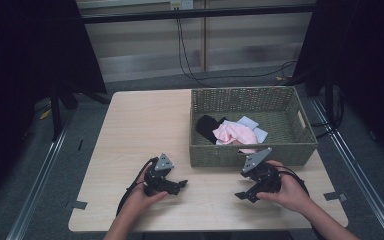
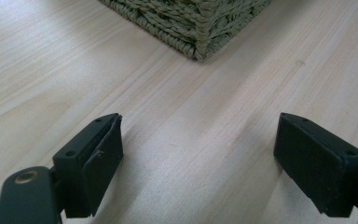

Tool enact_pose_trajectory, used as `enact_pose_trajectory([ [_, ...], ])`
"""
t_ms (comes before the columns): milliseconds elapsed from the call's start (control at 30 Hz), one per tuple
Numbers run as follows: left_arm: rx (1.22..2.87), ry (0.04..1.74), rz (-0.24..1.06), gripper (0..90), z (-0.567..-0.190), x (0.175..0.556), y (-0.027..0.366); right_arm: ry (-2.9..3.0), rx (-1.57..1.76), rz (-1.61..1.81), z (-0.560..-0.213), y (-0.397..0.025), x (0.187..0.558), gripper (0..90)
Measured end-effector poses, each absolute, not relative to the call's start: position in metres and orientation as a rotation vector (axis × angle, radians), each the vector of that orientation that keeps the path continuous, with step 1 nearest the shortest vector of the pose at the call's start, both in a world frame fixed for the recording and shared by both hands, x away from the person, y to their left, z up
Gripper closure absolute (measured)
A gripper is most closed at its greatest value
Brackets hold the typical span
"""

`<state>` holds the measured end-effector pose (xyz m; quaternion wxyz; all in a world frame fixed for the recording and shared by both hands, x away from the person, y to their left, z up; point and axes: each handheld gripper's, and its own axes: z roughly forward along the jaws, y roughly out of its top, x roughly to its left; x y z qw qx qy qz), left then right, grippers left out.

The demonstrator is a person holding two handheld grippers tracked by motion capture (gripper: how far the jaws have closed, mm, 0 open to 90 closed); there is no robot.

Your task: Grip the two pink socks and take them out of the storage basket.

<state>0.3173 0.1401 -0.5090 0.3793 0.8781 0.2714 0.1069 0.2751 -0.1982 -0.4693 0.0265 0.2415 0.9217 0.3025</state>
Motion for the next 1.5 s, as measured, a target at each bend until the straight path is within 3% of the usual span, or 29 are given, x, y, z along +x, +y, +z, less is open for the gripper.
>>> enact_pose_trajectory([
  [1067, 2.243, 0.692, 0.274, 15.0, -0.509, 0.317, 0.14, 2.957, 0.771, 0.725, -0.359, -0.203, 0.326, 24.8],
  [1500, 2.238, 0.697, 0.282, 15.1, -0.509, 0.317, 0.14, 2.896, 0.883, 0.704, -0.331, -0.205, 0.377, 28.2],
])
